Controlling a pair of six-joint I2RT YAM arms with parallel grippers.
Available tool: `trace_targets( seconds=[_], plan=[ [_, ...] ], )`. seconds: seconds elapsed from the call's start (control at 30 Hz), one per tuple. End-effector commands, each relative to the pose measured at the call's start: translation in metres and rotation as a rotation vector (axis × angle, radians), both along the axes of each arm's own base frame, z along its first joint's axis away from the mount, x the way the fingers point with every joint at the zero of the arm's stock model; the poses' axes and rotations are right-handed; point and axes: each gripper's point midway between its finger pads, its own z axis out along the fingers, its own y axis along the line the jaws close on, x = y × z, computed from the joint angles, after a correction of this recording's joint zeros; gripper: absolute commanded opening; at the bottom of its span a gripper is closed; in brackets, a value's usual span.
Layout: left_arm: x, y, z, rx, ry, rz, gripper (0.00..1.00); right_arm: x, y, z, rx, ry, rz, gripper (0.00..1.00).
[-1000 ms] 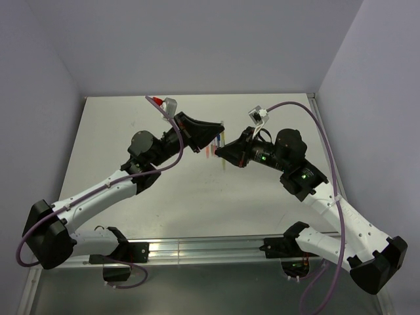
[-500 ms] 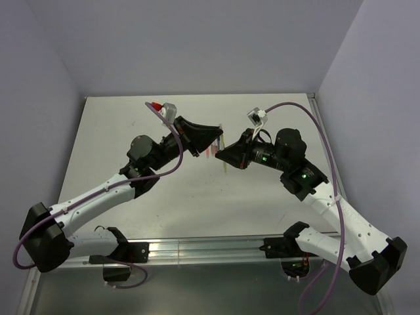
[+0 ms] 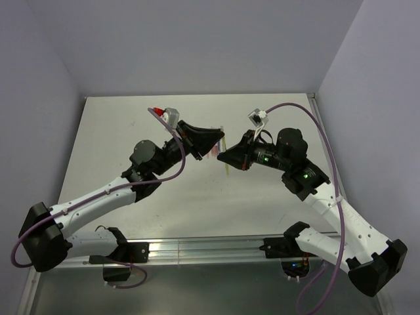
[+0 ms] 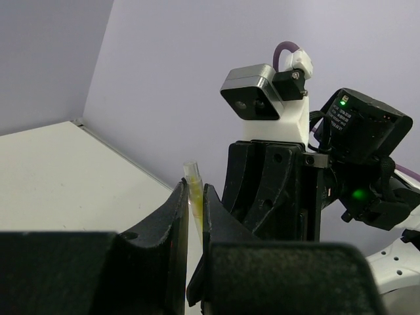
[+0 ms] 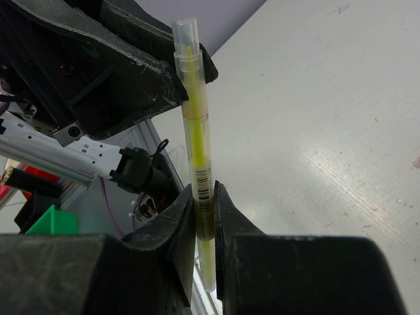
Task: Insert the pens into the pen caps
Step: Insert the pen cap onto the pen.
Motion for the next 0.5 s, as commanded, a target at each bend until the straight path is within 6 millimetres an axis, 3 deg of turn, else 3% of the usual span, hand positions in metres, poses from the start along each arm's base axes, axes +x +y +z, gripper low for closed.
trace_targets(
  seconds=[0.0, 0.47],
  plan=[
    [-0.079, -0.033, -0.082, 0.242, 0.111, -0.345, 0.0, 0.048, -0.03, 0.08, 0.177, -0.227, -0.27, 0.0],
    [-0.09, -0.034, -0.101, 0.258, 0.157, -0.335, 0.0, 0.051, -0.032, 0.079, 0.176, -0.221, -0.264, 0.0]
  ],
)
